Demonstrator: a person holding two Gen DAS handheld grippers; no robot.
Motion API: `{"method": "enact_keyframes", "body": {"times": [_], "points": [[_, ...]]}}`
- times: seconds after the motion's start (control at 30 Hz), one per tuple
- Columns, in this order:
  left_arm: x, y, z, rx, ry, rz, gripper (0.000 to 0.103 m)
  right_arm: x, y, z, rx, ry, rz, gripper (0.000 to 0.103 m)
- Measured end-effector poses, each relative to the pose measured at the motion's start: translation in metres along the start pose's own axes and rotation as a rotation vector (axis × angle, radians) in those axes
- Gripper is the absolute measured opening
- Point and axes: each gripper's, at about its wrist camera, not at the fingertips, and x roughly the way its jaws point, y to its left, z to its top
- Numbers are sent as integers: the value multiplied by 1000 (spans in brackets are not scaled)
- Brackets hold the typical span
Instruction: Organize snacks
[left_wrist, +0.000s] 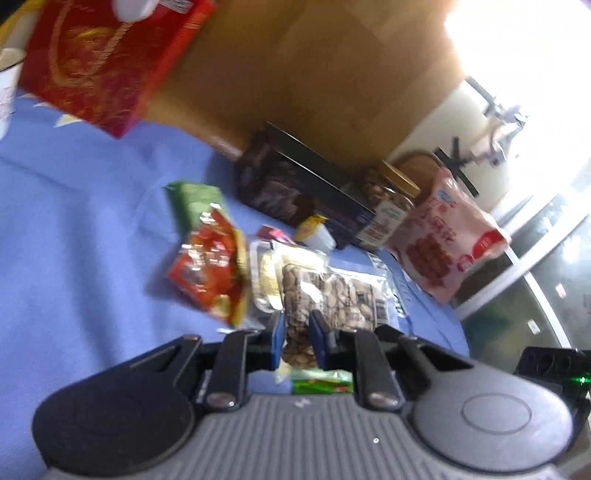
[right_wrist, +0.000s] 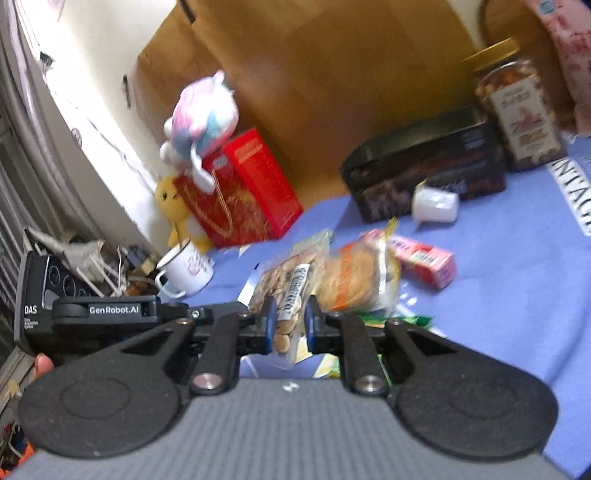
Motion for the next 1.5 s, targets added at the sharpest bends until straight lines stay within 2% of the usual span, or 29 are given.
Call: {"method": "enact_keyframes", "body": {"times": [0.27, 0.33, 0.43, 0.57, 0.73, 0.87, 0.97, 1.03, 1.07, 1.1, 1.17, 1.23, 1.3, 1.37, 1.43, 1.5], "points": [[52, -7, -29, -15, 139, -26, 17, -12, -33, -20, 85, 32, -72, 19], [53, -10, -30, -8, 142, -30, 17, -12, -37, -25, 98, 46, -65, 19], [50, -16, -18, 6, 131, -44, 17, -16, -33, -19, 87, 18, -48, 19], [46, -30, 17, 44, 86, -58, 17, -13, -26, 7, 46, -38, -32, 18], [64, -43, 85, 83, 2, -58, 17, 14, -34, 67, 48, -93, 8, 18], [106, -45, 142, 75, -31, -28, 17, 52, -48, 116, 53, -120, -14, 18], [142, -45, 169, 76, -35, 11, 17, 80, -63, 141, 40, -130, -61, 19], [163, -43, 179, 78, -34, 40, 20, 98, -73, 152, 30, -121, -91, 23], [173, -41, 182, 78, -36, 64, 26, 105, -78, 154, 22, -120, -117, 28], [182, -39, 184, 76, -36, 85, 32, 111, -82, 155, 9, -119, -156, 34], [190, -30, 184, 58, -26, 122, 39, 121, -88, 156, -15, -101, -262, 37], [186, -21, 177, 31, -17, 122, 39, 114, -94, 152, 10, -132, -301, 38], [171, -19, 168, 35, -33, 87, 39, 91, -98, 143, 51, -190, -271, 39], [148, -19, 153, 60, -56, 51, 41, 70, -97, 125, 71, -200, -221, 39], [130, -15, 139, 72, -53, 27, 42, 58, -96, 102, 85, -141, -163, 39], [110, -9, 121, 75, -51, 30, 43, 54, -95, 76, 105, -46, -110, 39]]}}
